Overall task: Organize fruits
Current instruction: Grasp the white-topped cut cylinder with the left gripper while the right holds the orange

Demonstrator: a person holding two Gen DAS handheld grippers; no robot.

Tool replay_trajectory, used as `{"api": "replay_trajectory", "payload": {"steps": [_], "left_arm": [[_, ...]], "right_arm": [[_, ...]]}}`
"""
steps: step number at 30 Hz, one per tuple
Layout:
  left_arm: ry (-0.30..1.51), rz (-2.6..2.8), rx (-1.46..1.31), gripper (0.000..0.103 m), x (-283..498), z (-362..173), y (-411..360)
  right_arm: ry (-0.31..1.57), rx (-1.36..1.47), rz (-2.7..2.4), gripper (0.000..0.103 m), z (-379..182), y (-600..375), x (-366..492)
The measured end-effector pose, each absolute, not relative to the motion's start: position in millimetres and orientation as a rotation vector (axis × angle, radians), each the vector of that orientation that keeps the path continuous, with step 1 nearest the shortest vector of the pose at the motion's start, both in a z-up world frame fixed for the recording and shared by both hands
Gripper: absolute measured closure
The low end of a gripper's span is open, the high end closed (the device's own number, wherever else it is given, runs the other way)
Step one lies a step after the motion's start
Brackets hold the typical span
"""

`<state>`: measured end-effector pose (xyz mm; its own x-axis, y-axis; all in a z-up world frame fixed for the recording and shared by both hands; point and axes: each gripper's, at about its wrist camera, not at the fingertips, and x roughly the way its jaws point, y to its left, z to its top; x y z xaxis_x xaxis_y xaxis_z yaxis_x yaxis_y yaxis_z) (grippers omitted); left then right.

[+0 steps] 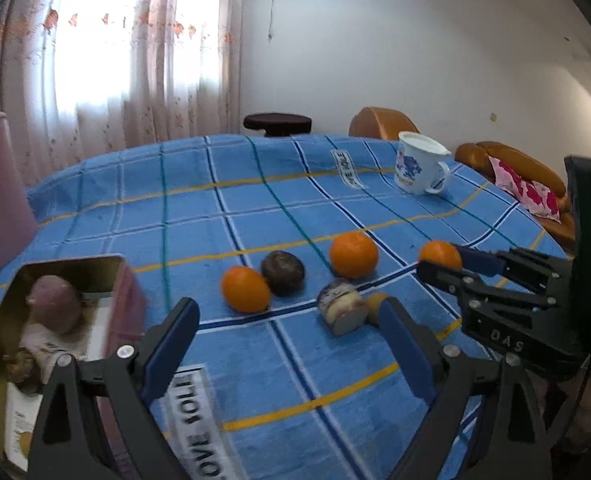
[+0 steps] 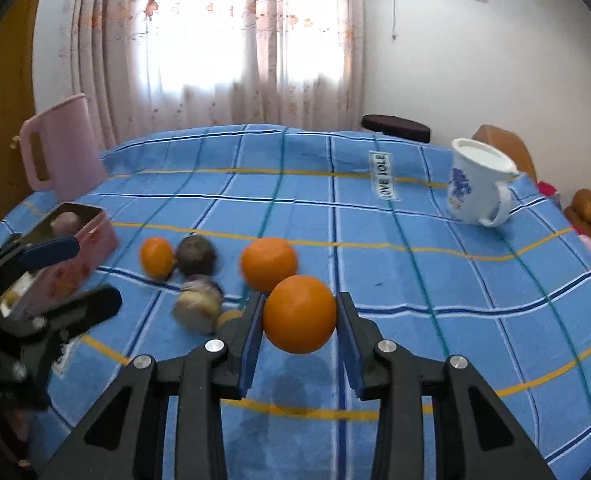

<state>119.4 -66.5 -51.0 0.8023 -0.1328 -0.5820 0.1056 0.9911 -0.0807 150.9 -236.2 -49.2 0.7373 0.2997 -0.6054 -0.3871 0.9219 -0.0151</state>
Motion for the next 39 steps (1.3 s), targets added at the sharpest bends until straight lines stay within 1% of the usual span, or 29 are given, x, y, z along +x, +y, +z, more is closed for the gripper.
{"api": "replay_trajectory", "payload": {"steps": [2,4,6,8,10,12,14,17,19,20,23,25,27,28,39], "left_arm": [[0.641,-0.137,-0.041,0.013,125.5,-54.3,-72.6],[0.66,-0.146,-0.031,0.016,132.8,-58.5,-79.1],[0.696,-0.158,-0.029,0.027,141.5,-63.9,-83.9],[0.729,-0.179,-0.049,0.033,150.1,-68.0,-86.6],[0.739,-0.177,-0.056,0.034,153.7,-69.5,-86.9],[0.758,-0.188,-0.057,0.045,157.3,-71.6,-89.2],[0.774,-0.201,-0.064,0.045,159.7,-73.4,-91.5],[0.782,-0.215,-0.07,0.049,162.4,-75.0,-95.9],[0.8,-0.237,-0.095,0.049,165.8,-77.6,-94.9],[0.813,-0.245,-0.114,0.047,168.2,-79.6,-93.5],[0.83,-0.254,-0.144,0.048,172.6,-82.7,-91.4],[0.832,-0.271,-0.154,0.052,174.0,-82.8,-91.5],[0.83,-0.287,-0.155,0.061,174.1,-82.4,-93.1],[0.824,-0.293,-0.149,0.063,173.0,-81.4,-94.4],[0.771,-0.28,-0.179,0.065,162.3,-74.5,-83.1]], "right_arm": [[0.649,-0.136,0.378,0.066,-52.0,-236.6,157.5],[0.656,-0.121,0.381,0.066,-52.3,-237.9,161.3],[0.651,-0.131,0.371,0.066,-52.5,-237.6,161.3],[0.656,-0.125,0.377,0.066,-53.1,-238.7,162.1],[0.664,-0.113,0.384,0.066,-54.2,-240.3,163.8],[0.667,-0.11,0.387,0.066,-54.7,-240.4,164.4],[0.669,-0.114,0.392,0.066,-55.0,-239.5,165.0],[0.665,-0.119,0.385,0.065,-54.4,-239.1,165.0],[0.672,-0.106,0.387,0.065,-54.8,-241.3,167.0],[0.676,-0.101,0.386,0.065,-55.4,-241.7,167.8],[0.69,-0.089,0.392,0.065,-56.8,-243.2,170.7],[0.693,-0.088,0.392,0.065,-57.0,-243.0,170.8],[0.689,-0.092,0.394,0.065,-56.6,-242.1,169.8],[0.686,-0.097,0.392,0.065,-56.5,-241.5,169.1],[0.637,-0.086,0.403,0.066,-51.2,-244.8,161.4]]}}
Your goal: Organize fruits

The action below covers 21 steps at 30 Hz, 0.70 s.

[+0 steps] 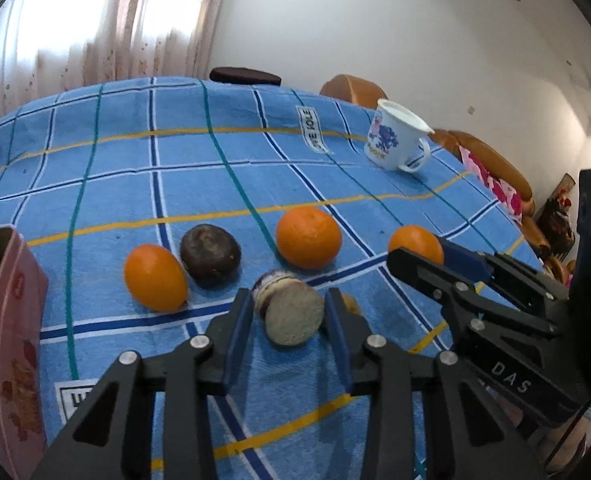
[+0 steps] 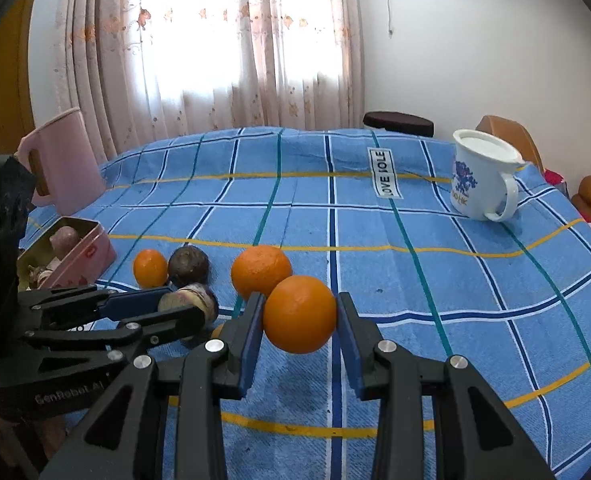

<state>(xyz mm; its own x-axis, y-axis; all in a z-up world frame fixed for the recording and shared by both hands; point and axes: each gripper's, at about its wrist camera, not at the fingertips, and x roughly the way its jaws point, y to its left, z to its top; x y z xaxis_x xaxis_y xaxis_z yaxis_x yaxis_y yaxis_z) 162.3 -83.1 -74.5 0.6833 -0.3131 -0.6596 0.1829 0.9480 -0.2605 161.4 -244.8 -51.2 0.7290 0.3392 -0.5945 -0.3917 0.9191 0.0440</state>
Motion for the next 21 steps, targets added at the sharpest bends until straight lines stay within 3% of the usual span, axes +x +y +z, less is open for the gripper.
{"api": "replay_trajectory", "payload": {"steps": [21], "left_arm": [[0.66,-0.237,-0.138,0.067,139.6,-61.6,-78.9]], "right_arm": [[0.568,-0.077,0.439,0.066,-43.4,-246.3,151.1]]}}
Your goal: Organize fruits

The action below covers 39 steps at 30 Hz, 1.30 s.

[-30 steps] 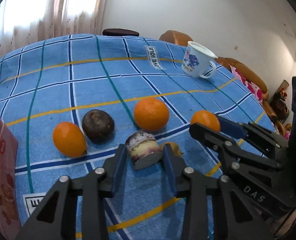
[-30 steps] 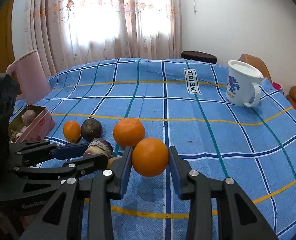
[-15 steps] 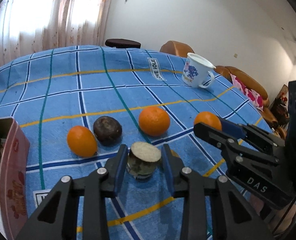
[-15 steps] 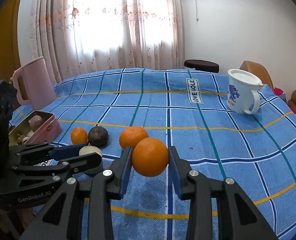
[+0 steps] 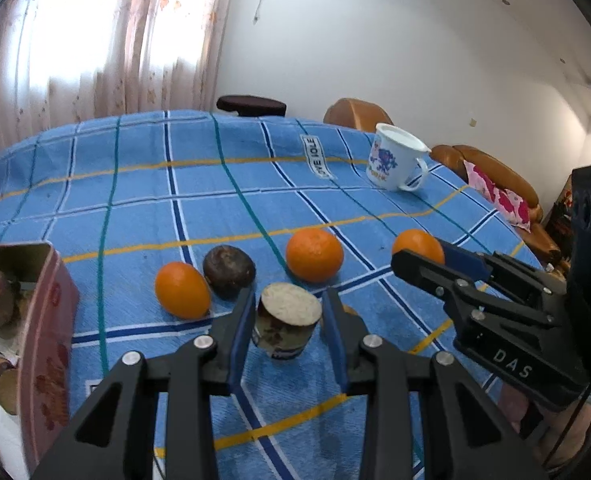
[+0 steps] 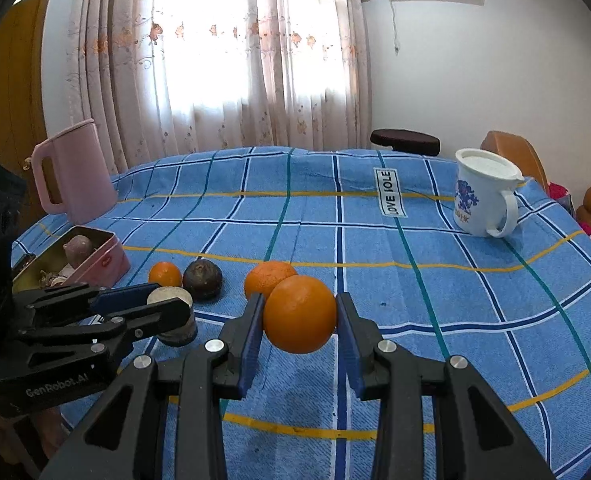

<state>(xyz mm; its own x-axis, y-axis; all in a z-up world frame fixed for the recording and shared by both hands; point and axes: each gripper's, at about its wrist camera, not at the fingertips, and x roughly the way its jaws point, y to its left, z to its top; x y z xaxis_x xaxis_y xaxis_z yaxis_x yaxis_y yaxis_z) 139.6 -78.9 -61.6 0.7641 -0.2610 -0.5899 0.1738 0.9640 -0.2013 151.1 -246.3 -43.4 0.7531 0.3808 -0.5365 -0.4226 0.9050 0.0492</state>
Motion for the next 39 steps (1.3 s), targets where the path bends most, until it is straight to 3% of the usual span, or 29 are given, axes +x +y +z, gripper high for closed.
{"api": "replay_trajectory", "payload": {"steps": [39], "left_arm": [[0.396,-0.133,-0.017,0.067,92.0,-35.6,-87.3]], "right_arm": [[0.367,-0.084,0.509,0.066,-27.6,-252.7,117.4]]}}
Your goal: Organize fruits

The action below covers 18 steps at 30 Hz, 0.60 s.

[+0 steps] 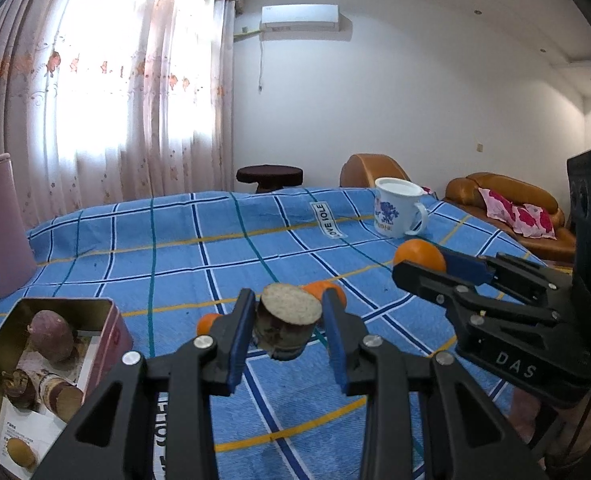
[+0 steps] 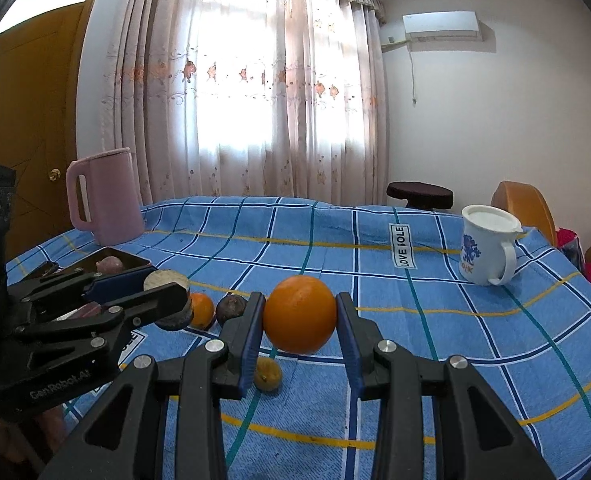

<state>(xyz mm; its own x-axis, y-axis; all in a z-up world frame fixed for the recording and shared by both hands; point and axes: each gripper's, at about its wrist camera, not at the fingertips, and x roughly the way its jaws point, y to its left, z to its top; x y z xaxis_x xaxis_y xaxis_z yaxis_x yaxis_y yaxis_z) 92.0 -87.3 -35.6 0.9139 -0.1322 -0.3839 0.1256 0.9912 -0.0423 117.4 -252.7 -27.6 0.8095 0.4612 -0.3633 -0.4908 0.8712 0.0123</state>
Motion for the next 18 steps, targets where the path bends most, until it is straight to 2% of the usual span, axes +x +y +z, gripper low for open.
{"api": "replay_trajectory", "payload": {"steps": [18], "left_arm": [[0.364,-0.095,-0.031,0.067,82.9,-31.3,-68.4]], "right_arm": [[0.31,-0.108,0.541,0.066,-19.6,-238.4,102.6]]}}
